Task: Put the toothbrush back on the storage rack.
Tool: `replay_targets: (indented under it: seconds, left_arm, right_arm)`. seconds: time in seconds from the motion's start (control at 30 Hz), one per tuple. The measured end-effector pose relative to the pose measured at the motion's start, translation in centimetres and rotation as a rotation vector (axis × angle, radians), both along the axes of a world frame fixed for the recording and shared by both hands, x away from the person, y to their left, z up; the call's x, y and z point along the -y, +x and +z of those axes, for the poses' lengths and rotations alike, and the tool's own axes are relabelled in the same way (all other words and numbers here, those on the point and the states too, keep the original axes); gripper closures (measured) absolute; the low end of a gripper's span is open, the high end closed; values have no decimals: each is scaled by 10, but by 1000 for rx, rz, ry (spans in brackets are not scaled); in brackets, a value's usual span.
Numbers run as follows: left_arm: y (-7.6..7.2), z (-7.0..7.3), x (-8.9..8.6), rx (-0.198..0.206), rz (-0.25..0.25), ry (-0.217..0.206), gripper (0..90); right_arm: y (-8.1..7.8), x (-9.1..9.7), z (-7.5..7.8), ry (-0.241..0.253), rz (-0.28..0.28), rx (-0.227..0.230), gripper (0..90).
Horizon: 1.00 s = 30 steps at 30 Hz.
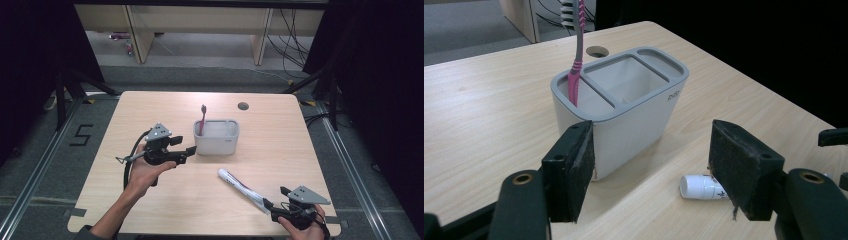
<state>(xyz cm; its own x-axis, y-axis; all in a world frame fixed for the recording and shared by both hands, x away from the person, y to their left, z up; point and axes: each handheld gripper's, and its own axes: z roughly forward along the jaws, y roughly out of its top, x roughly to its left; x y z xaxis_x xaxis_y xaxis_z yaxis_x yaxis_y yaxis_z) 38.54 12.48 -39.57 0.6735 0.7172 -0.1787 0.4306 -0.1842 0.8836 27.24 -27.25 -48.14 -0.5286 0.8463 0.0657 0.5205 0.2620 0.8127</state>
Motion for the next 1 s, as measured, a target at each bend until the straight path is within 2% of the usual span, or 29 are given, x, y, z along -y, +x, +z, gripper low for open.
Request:
replay_targets:
  seconds: [0.03,0.1,0.13,0.17,0.2,0.23,0.27,0.3,0.37,0.47,0.5,0.53,0.6,0.7,0.73,0.77,0.8,0.9,0.93,0.97,1.0]
  left_arm:
    - [-1,0,0,3,-5,-2,343]
    - [-5,-1,0,17,0,17,339]
    - [-7,-3,-1,22,1,19,339]
    - [-8,-5,-2,19,0,11,340]
    - [-8,-10,-5,7,-1,-29,343]
    - [-7,-13,-6,-20,-1,-32,351]
    - [-7,-16,-8,-9,9,-8,335]
    - [-7,-18,-10,-4,19,-1,342]
    - [-7,-21,-14,-10,32,-13,342]
    - [-9,-22,-19,-1,34,-5,342]
    - [-11,-23,-21,2,33,5,342]
    - [-13,-23,-22,4,32,2,342]
    - [-18,-25,-25,8,30,10,341]
    - [-23,-28,-30,6,-7,17,313]
    - [-26,-30,-31,11,-10,25,305]
    - [-29,-30,-32,13,-10,41,300]
    - [-31,-32,-34,14,-24,36,294]
    - [-37,-35,-38,5,-23,37,277]
    - [-39,-36,-39,0,-25,43,275]
    - [-40,-37,-41,6,-28,33,274]
    - [-41,-38,-42,4,-20,41,273]
  right_arm:
    - [0,1,0,-14,-3,16,255]
    - [-2,-2,1,10,-19,-21,256]
    - [-2,-2,0,9,-19,-20,255]
    - [-2,-2,1,12,-21,-24,256]
    - [-2,-2,1,12,-20,-24,256]
    - [-2,-2,0,10,-18,-17,256]
    - [-2,-2,0,12,-21,-14,256]
    - [-2,-2,0,12,-19,-12,256]
    - [-2,-3,0,14,-18,-13,256]
    - [-1,-2,0,9,-14,-5,256]
    - [-2,-3,0,14,-24,-17,256]
    - [-1,-2,0,4,-15,-3,256]
    - [-1,-2,0,4,-13,-1,256]
    - [-2,-2,1,6,-11,-13,256]
    - [-2,-2,0,2,-9,-9,256]
    - [0,-1,0,-16,3,18,256]
    - [0,-1,1,-16,1,16,256]
    - [0,-1,0,-18,1,23,256]
    - [0,-2,0,-16,0,20,256]
    - [-2,-4,1,8,-12,-10,256]
    - [0,-2,0,-18,4,25,256]
